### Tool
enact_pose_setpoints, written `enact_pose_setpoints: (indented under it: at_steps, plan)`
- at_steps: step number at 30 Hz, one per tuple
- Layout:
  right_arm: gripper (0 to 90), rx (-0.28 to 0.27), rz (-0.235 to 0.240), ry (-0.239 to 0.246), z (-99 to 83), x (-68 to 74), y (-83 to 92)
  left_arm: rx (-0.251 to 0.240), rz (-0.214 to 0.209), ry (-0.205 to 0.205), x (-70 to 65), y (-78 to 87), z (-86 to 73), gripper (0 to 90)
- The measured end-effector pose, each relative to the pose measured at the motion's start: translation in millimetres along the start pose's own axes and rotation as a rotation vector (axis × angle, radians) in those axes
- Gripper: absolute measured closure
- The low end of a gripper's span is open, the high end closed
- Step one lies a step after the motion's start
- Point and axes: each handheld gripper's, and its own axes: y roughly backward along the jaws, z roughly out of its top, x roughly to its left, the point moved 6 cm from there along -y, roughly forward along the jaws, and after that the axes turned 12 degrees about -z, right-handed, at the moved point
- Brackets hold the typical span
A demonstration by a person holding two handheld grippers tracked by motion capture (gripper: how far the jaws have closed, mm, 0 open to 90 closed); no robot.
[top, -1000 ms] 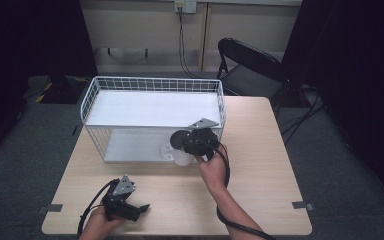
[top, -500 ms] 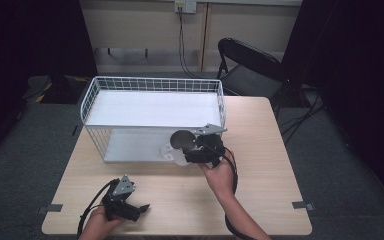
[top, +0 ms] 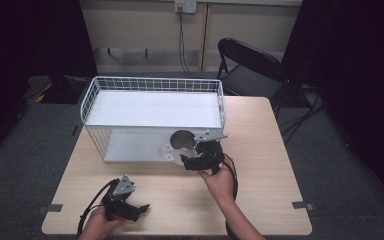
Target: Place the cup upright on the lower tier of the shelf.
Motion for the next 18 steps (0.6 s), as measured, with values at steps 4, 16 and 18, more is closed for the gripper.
enact_pose_setpoints:
  at_steps: [4,16,18]
  plan:
    - [16.0,0.006,0.005,-0.003,-3.1,3.6,-2.9,0.000,0.000,0.000,0.0,0.0,0.0,2.6]
    - [15.9,0.016,-0.007,-0.002,-8.1,9.5,-13.7,0.000,0.000,0.000,0.0,0.0,0.0,2.6]
    - [16.0,0.020,-0.011,-0.006,-8.8,10.4,-16.3,0.000,0.000,0.000,0.0,0.0,0.0,2.6]
